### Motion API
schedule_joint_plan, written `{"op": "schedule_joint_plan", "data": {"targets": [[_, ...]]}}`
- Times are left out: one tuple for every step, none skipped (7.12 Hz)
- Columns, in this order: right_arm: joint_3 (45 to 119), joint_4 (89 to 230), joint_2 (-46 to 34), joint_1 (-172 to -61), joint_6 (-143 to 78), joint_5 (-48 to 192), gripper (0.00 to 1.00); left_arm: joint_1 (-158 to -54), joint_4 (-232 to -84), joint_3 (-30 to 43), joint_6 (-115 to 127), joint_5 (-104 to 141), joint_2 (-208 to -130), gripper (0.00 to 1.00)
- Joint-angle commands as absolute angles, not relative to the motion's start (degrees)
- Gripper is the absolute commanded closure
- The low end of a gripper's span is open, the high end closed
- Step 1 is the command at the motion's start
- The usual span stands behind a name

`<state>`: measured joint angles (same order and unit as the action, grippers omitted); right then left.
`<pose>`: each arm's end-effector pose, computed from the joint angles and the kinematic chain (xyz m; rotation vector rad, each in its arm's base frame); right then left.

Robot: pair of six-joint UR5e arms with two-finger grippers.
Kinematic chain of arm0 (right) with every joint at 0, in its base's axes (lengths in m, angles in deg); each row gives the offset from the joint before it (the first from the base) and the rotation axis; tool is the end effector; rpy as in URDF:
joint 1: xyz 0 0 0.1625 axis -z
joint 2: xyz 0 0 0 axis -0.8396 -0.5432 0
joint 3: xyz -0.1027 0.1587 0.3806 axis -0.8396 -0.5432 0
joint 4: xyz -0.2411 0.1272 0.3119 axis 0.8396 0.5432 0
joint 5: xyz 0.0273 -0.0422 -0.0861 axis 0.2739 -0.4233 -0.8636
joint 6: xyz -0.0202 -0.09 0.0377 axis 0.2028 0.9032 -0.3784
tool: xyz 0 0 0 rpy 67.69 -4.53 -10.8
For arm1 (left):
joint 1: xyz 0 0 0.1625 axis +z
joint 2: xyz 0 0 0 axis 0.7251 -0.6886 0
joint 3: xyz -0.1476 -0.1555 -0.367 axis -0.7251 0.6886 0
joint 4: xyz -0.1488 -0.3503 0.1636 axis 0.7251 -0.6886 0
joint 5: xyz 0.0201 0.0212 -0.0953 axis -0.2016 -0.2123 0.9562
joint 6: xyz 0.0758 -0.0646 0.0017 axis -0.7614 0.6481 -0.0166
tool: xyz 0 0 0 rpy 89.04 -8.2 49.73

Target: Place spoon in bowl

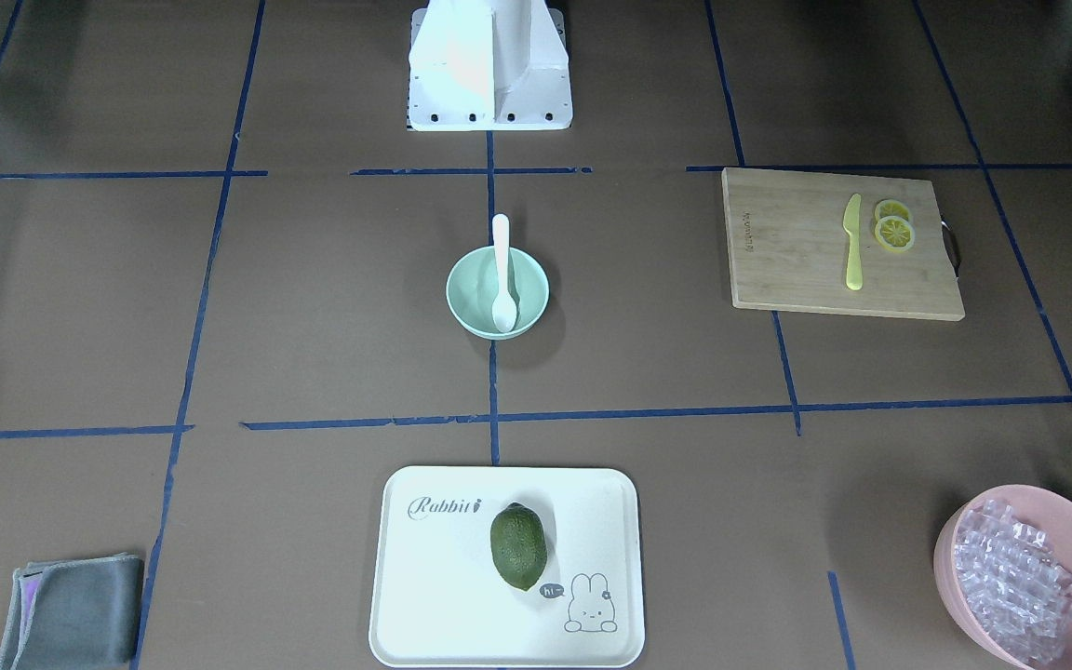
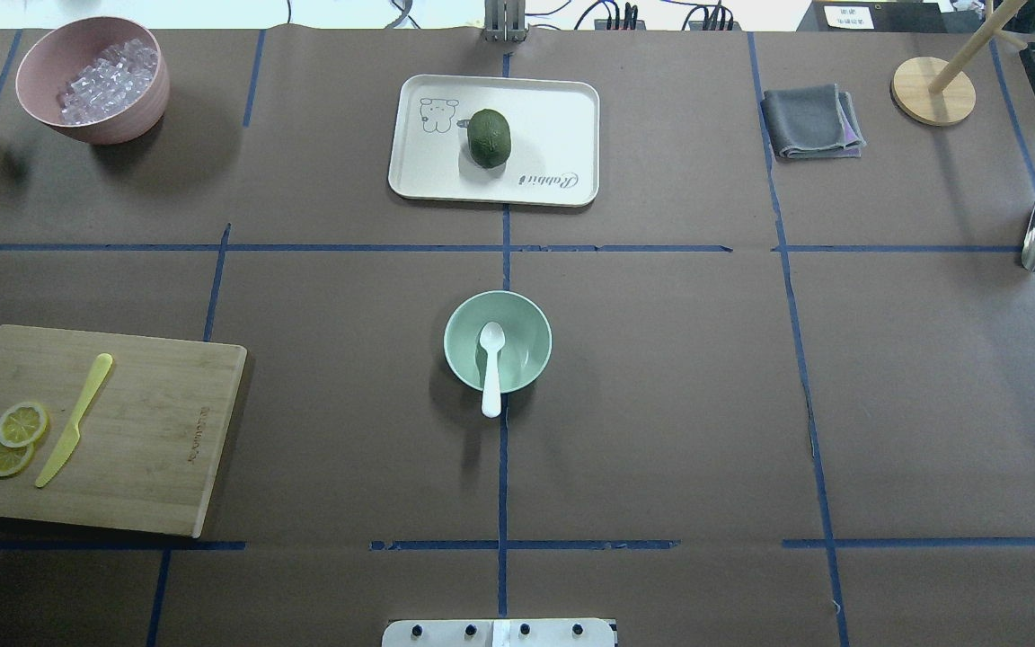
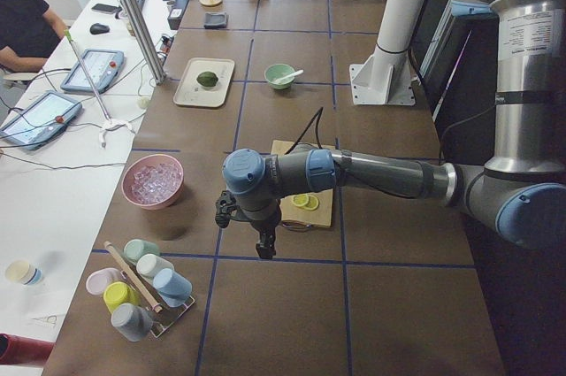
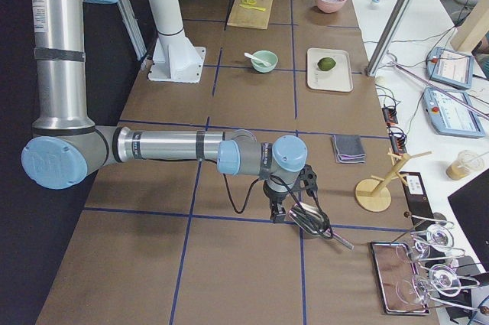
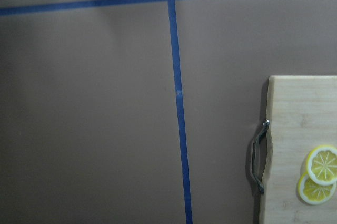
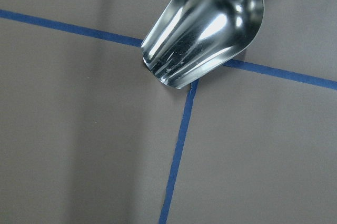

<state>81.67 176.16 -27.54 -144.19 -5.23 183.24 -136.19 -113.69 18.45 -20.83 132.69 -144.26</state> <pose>0.0389 -0.4838 0.6514 0.0258 -0.7802 -0.2180 -0.0596 -0.4341 0.6219 -0.0926 0.8137 0.1286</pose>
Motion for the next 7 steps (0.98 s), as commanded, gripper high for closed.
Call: {"op": "schedule_joint_plan", "data": {"targets": [[80.77, 176.22, -27.46, -144.11, -5.04, 182.93, 0.01, -136.30, -113.65, 19.18, -20.14, 132.54, -144.60, 0.00], [80.77, 176.13, -27.46, -144.11, -5.39, 182.93, 0.01, -136.30, -113.74, 19.01, -17.70, 132.53, -144.61, 0.00], [80.94, 175.87, -27.90, -144.11, -6.00, 182.84, 0.01, -136.22, -113.74, 19.18, -16.20, 132.62, -144.87, 0.00], [80.60, 175.69, -27.64, -144.02, -5.92, 182.67, 0.01, -136.30, -113.74, 19.79, -16.18, 132.62, -144.52, 0.00], [80.25, 175.60, -27.73, -144.02, -5.92, 182.66, 0.01, -136.22, -113.91, 19.80, -16.70, 132.45, -144.69, 0.00], [80.07, 175.60, -27.73, -144.02, -5.92, 182.66, 0.01, -136.13, -116.53, 18.41, -17.06, 132.10, -145.22, 0.00], [79.98, 175.60, -27.90, -144.02, -5.83, 182.66, 0.01, -136.21, -118.38, 17.35, -16.80, 132.18, -145.05, 0.00]]}}
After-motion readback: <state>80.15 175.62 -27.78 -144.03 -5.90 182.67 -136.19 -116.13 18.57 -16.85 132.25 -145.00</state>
